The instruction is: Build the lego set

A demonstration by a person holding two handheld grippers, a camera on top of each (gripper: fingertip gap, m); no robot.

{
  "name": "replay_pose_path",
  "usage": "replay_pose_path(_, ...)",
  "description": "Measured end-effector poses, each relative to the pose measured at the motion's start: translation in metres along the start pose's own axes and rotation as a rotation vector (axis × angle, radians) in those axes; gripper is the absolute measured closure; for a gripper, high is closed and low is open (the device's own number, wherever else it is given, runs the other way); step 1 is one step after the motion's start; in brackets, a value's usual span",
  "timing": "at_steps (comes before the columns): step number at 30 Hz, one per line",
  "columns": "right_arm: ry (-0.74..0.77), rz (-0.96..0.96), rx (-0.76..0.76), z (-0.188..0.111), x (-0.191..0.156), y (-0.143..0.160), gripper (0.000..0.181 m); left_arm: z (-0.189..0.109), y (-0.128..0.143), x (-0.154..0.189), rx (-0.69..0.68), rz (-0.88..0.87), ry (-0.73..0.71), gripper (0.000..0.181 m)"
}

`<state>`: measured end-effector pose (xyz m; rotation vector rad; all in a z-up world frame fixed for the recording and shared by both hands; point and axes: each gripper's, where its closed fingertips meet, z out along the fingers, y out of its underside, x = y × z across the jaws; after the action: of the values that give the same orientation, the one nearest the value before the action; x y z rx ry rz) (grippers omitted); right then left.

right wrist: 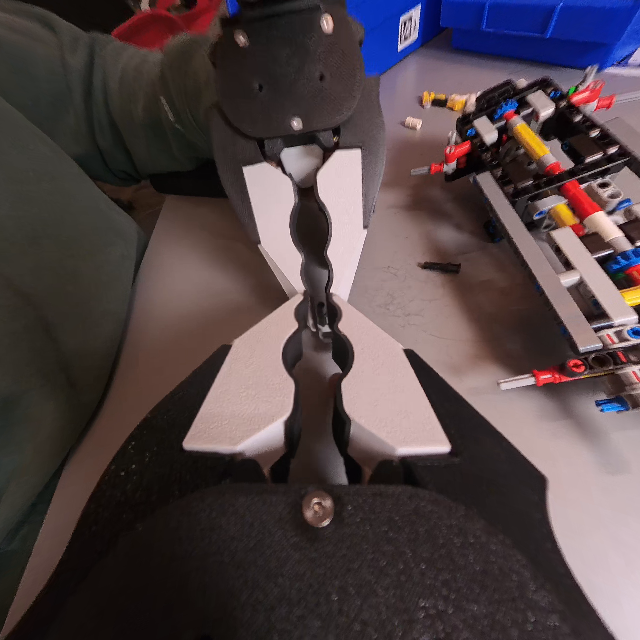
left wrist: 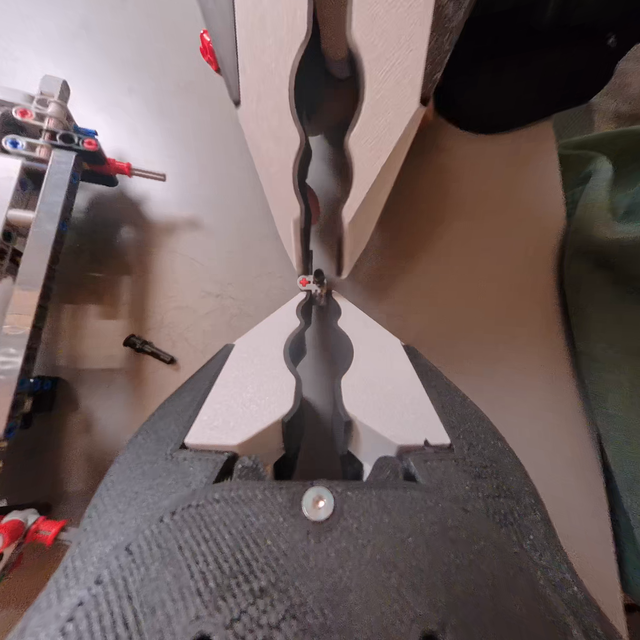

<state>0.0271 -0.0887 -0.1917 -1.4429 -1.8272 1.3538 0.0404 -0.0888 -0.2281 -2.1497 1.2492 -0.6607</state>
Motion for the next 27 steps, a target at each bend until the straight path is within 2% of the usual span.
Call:
replay_pose_path(3,0.010,0.001,0.137,-0.018,0.002,-0.028,0.154,-0.016,-0.008,0.005,0.109,-0.139,0.149,0.175)
replay_pose_path(5,0.029,-0.019,0.218,-0.032,0.004,-0.041,0.154,-0.031,-0.017,0.014,0.207,-0.274,0.327,0.175)
replay_pose_path(8,0.050,-0.064,0.238,-0.041,0.004,-0.041,0.156,-0.054,-0.034,0.015,0.377,-0.482,0.549,0.175)
replay_pose_path(11,0.046,-0.071,0.240,-0.040,0.001,-0.039,0.157,-0.065,-0.039,0.014,0.457,-0.591,0.677,0.176)
replay_pose_path(19,0.048,-0.101,0.236,-0.037,-0.004,-0.039,0.161,-0.075,-0.045,0.014,0.506,-0.614,0.732,0.175)
replay_pose_path(27,0.046,-0.142,0.256,-0.033,-0.012,-0.046,0.167,-0.064,-0.042,0.023,0.453,-0.598,0.728,0.176)
